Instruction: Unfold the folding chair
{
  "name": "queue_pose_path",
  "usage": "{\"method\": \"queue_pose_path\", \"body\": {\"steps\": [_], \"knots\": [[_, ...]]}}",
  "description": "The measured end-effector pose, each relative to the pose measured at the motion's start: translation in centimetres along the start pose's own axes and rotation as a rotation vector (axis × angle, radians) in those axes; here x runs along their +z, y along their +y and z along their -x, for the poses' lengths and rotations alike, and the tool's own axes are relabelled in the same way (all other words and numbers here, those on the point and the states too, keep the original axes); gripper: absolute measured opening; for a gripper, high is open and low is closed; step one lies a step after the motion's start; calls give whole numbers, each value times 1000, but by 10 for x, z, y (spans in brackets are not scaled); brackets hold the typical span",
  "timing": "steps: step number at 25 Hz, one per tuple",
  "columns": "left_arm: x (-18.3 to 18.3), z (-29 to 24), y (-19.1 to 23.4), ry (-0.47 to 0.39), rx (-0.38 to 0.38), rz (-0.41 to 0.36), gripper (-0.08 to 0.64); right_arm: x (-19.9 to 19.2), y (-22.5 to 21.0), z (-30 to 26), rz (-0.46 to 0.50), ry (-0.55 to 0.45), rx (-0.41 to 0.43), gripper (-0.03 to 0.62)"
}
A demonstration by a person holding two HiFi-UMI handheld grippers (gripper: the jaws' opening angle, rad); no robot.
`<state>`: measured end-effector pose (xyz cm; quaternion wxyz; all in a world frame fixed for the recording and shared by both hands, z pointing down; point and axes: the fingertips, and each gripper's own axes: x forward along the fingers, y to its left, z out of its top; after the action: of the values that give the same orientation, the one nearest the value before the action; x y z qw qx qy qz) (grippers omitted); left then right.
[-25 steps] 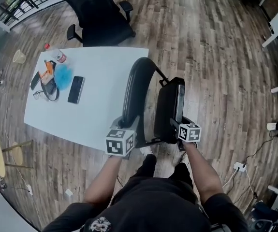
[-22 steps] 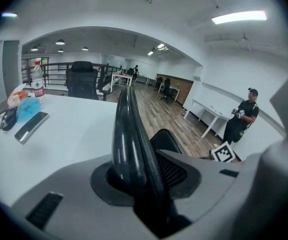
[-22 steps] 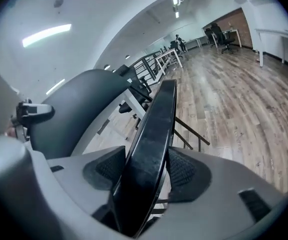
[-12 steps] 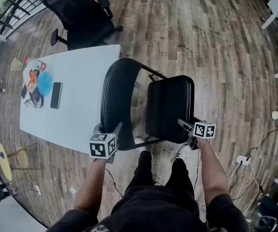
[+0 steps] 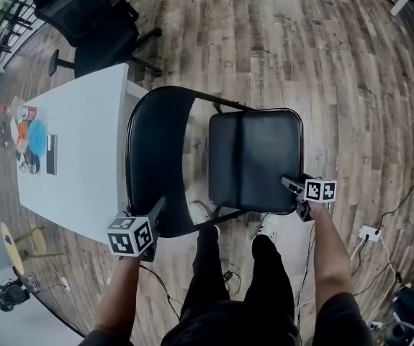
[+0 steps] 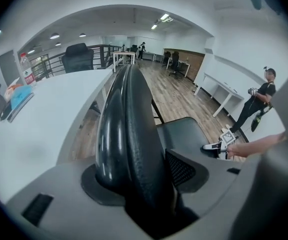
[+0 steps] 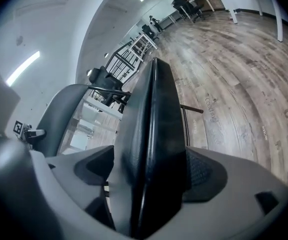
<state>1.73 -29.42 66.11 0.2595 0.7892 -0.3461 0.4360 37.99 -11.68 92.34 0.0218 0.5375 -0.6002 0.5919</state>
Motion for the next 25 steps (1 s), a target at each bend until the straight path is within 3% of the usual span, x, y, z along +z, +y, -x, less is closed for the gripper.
{"method": "queue_pose_path", "body": {"steps": [11, 14, 20, 25], "knots": [[-17, -60, -66, 26, 4, 45, 241, -14, -134, -12, -56, 11, 36, 402], [-18, -69, -80, 35, 0, 68, 230, -16, -153, -13, -75, 12, 59, 402], [-14, -78, -111, 2, 12, 15, 227, -18, -182, -14, -91, 9, 77, 402], [-15, -80, -112, -3, 9, 17, 222, -20, -185, -16, -91, 1, 107, 402]]}}
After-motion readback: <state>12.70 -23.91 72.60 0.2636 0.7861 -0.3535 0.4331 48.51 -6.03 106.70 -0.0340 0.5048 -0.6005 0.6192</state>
